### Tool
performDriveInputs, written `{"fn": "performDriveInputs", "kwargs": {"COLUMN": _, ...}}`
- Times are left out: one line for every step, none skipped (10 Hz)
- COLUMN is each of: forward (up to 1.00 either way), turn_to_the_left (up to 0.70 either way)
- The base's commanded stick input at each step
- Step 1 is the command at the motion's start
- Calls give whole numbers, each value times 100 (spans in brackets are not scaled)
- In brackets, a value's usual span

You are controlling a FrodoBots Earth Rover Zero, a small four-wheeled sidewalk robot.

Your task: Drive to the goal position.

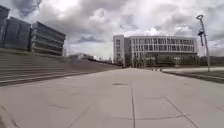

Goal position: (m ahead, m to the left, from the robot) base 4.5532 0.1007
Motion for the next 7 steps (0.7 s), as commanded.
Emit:
{"fn": "performDriveInputs", "kwargs": {"forward": 70, "turn_to_the_left": 0}}
{"fn": "performDriveInputs", "kwargs": {"forward": 70, "turn_to_the_left": 0}}
{"fn": "performDriveInputs", "kwargs": {"forward": 70, "turn_to_the_left": 0}}
{"fn": "performDriveInputs", "kwargs": {"forward": 70, "turn_to_the_left": 0}}
{"fn": "performDriveInputs", "kwargs": {"forward": 70, "turn_to_the_left": 0}}
{"fn": "performDriveInputs", "kwargs": {"forward": 70, "turn_to_the_left": 0}}
{"fn": "performDriveInputs", "kwargs": {"forward": 70, "turn_to_the_left": 0}}
